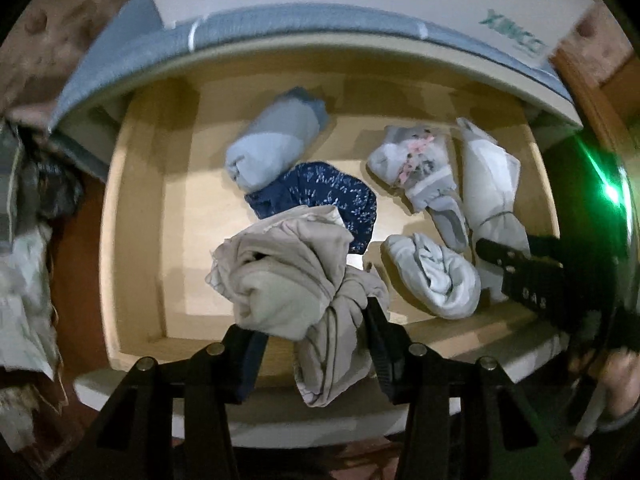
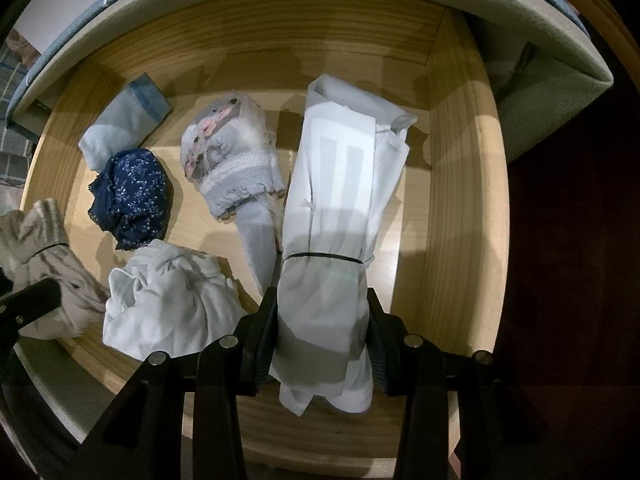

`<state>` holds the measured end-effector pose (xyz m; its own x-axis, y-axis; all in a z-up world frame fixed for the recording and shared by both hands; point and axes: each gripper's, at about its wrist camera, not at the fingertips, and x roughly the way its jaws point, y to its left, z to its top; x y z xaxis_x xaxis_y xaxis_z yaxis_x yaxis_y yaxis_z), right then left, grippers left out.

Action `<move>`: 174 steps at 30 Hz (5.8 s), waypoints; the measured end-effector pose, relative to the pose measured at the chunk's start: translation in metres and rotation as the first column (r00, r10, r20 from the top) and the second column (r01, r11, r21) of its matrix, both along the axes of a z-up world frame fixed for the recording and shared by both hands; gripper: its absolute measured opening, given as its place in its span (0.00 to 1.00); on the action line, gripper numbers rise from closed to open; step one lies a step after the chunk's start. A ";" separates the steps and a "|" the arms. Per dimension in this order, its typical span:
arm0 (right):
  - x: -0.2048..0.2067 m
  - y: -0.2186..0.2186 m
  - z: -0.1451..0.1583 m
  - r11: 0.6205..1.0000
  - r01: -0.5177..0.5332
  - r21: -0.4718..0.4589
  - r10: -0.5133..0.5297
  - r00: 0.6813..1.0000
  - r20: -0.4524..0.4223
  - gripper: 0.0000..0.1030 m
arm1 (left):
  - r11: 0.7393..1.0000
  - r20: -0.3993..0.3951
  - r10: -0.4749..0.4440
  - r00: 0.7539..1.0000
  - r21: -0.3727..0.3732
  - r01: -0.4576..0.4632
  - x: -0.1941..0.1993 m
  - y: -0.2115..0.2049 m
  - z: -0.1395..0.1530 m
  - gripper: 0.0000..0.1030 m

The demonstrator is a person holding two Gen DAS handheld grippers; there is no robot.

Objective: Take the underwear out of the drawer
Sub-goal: 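Carry the beige knit item with the left tool over the white box, then open the left tool to drop the beige item into the box, then withdraw the left tool from the box back to the drawer front, then lift the white bundle with the right tool and carry it over the box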

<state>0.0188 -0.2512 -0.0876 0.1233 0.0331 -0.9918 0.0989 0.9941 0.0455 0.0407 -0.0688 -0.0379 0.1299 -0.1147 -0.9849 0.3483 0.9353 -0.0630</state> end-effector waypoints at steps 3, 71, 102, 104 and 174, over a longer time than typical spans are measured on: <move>0.000 0.001 0.000 1.000 -0.001 -0.002 0.001 1.000 -0.001 0.37 | 0.999 0.058 -0.034 0.998 0.004 0.034 -0.007 0.006 0.012 0.46; 0.000 -0.005 0.000 1.000 0.006 0.001 -0.006 1.000 0.009 0.36 | 0.998 0.354 0.068 0.933 -0.036 -0.060 0.181 -0.022 0.131 0.47; 0.000 -0.005 -0.001 1.000 0.011 0.001 -0.011 1.000 0.008 0.36 | 0.993 0.362 0.095 0.927 -0.104 -0.061 0.156 -0.005 0.161 0.58; 0.000 -0.005 -0.001 1.000 0.011 -0.001 -0.011 1.000 0.007 0.36 | 0.991 0.358 0.105 0.928 -0.117 -0.067 0.152 0.002 0.163 0.58; -0.003 0.012 0.075 0.989 0.048 0.143 -0.052 0.998 0.024 0.22 | 0.923 0.320 0.383 0.867 -0.095 -0.373 0.003 0.113 0.008 0.58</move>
